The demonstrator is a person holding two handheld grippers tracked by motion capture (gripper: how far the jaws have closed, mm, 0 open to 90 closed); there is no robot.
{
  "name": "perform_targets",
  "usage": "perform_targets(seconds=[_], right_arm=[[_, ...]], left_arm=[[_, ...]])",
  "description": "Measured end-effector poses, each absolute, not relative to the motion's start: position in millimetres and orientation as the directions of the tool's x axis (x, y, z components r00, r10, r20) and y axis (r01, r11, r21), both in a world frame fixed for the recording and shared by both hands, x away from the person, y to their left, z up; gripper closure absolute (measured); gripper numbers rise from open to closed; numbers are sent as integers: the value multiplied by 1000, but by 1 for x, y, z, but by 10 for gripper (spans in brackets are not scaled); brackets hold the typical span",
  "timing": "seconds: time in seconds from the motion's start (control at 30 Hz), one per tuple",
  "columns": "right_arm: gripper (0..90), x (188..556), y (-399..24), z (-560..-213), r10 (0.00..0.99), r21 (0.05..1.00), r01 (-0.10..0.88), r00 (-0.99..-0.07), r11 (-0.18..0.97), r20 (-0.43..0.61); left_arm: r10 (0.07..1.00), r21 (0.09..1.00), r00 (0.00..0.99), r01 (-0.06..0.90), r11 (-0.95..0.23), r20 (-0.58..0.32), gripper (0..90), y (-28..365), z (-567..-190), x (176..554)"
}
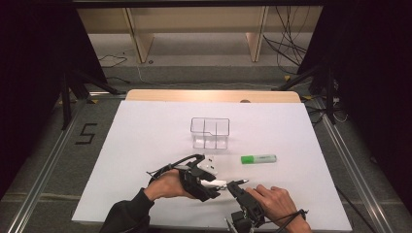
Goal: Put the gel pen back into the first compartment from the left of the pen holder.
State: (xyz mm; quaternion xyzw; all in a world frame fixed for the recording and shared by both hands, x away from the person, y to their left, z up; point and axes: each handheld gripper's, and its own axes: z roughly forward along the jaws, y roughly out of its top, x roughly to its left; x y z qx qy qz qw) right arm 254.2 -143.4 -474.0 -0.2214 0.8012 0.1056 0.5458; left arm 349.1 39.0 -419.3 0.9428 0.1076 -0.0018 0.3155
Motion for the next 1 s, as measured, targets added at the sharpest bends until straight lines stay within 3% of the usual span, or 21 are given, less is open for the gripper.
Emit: perform_targets(seconds=[0.47,1.0], right_arm=[[799,253,-142,-475,-254,-80,-482,-307,872,-917],[799,251,-140,-476,-258,-81,-492,-304,867,-917]], left_arm=[[163,530,983,180,-829,-80,638,18,-419,350],[159,487,984,178,-855,-81,700,12,-423,356]])
